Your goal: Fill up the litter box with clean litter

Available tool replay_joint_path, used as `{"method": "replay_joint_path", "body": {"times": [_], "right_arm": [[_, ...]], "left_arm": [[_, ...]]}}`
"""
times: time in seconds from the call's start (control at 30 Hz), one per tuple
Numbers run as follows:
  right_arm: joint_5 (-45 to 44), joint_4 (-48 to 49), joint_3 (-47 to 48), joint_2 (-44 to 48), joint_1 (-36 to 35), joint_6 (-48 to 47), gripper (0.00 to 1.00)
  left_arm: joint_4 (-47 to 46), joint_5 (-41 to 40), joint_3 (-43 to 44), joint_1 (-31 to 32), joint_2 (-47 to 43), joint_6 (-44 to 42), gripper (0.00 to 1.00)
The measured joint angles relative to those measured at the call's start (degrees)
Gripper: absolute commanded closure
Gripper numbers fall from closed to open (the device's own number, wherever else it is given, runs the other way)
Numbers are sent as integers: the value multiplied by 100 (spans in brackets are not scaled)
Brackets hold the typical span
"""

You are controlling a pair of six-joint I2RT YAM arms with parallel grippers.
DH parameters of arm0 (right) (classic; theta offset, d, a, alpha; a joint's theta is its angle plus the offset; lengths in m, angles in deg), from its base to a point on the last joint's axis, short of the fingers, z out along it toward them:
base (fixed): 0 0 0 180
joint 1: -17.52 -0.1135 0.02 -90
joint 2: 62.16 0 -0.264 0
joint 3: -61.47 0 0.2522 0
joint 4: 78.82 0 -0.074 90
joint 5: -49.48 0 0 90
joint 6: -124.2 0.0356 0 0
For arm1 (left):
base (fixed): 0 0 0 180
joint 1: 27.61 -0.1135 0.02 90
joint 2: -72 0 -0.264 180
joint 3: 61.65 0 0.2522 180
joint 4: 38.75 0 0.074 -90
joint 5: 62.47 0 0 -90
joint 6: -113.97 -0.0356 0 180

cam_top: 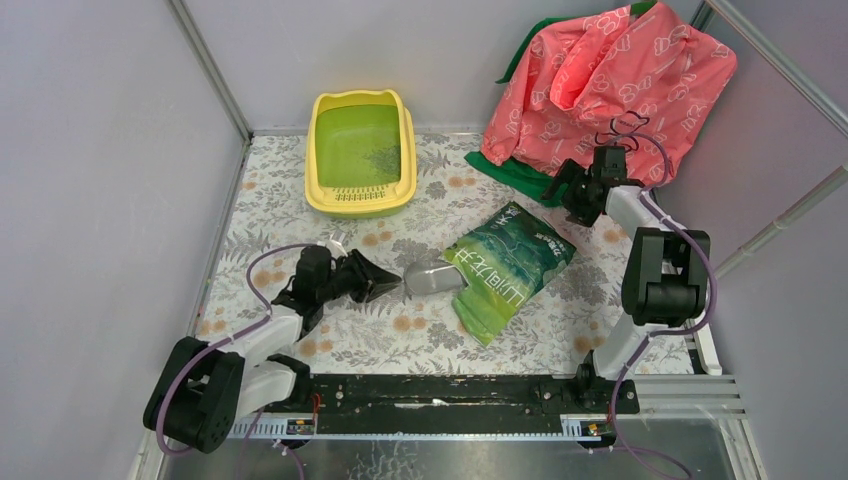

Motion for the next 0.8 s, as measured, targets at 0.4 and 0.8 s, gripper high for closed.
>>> {"method": "replay_joint_path", "body": {"times": [0.4, 0.8], "right_arm": [[149, 142, 0, -188, -48, 4, 6], [151, 282, -175, -212, -352, 2, 8]], "left_arm": [[-286, -664, 271, 584, 367, 278, 100], [-629, -2201, 1029, 2035, 1364, 603, 100]]}}
